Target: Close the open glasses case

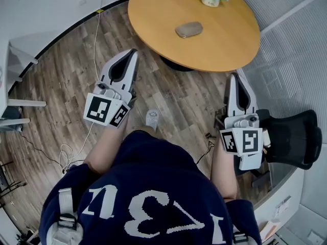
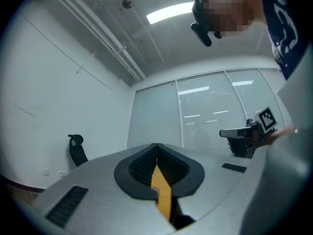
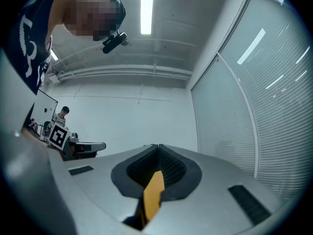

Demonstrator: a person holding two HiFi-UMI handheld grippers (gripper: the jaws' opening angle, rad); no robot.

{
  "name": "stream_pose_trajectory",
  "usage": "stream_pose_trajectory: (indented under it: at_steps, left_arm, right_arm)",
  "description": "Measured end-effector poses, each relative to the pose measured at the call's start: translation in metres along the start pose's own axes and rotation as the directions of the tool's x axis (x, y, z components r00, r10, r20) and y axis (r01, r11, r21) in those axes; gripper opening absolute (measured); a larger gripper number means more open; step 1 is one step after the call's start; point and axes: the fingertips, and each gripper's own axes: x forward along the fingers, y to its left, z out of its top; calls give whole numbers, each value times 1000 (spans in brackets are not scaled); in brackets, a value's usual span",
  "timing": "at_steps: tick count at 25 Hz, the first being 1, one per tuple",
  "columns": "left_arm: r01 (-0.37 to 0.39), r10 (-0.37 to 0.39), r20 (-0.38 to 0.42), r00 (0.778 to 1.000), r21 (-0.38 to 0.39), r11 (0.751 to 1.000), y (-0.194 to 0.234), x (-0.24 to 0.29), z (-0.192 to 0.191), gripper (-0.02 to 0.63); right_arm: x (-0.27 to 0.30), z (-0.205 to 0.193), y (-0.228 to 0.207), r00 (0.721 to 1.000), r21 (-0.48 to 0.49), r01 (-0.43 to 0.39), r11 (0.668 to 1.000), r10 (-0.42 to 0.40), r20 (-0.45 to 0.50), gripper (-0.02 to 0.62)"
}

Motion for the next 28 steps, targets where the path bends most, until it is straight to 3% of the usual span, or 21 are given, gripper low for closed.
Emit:
stream_pose_trajectory:
  at_steps: [7, 13, 18, 28]
  left_arm:
    - [68, -68, -1, 998, -1, 998, 55, 77, -9, 15]
    - [94, -95, -27, 995, -17, 995, 77, 116, -28, 15]
    - [95, -97, -61, 993, -40, 995, 85, 142, -50, 15]
    - [61, -62, -71, 996, -12, 998, 94, 238, -75, 15]
  right_arm:
    - [78, -10, -20, 999, 26, 33, 999, -33, 9, 23]
    - [108, -17, -27, 999, -102, 42, 994, -44, -9, 23]
    - [124, -23, -50, 996, -77, 84, 994, -81, 38, 23]
    - [208, -34, -137, 998, -52, 10, 999, -6, 69, 25]
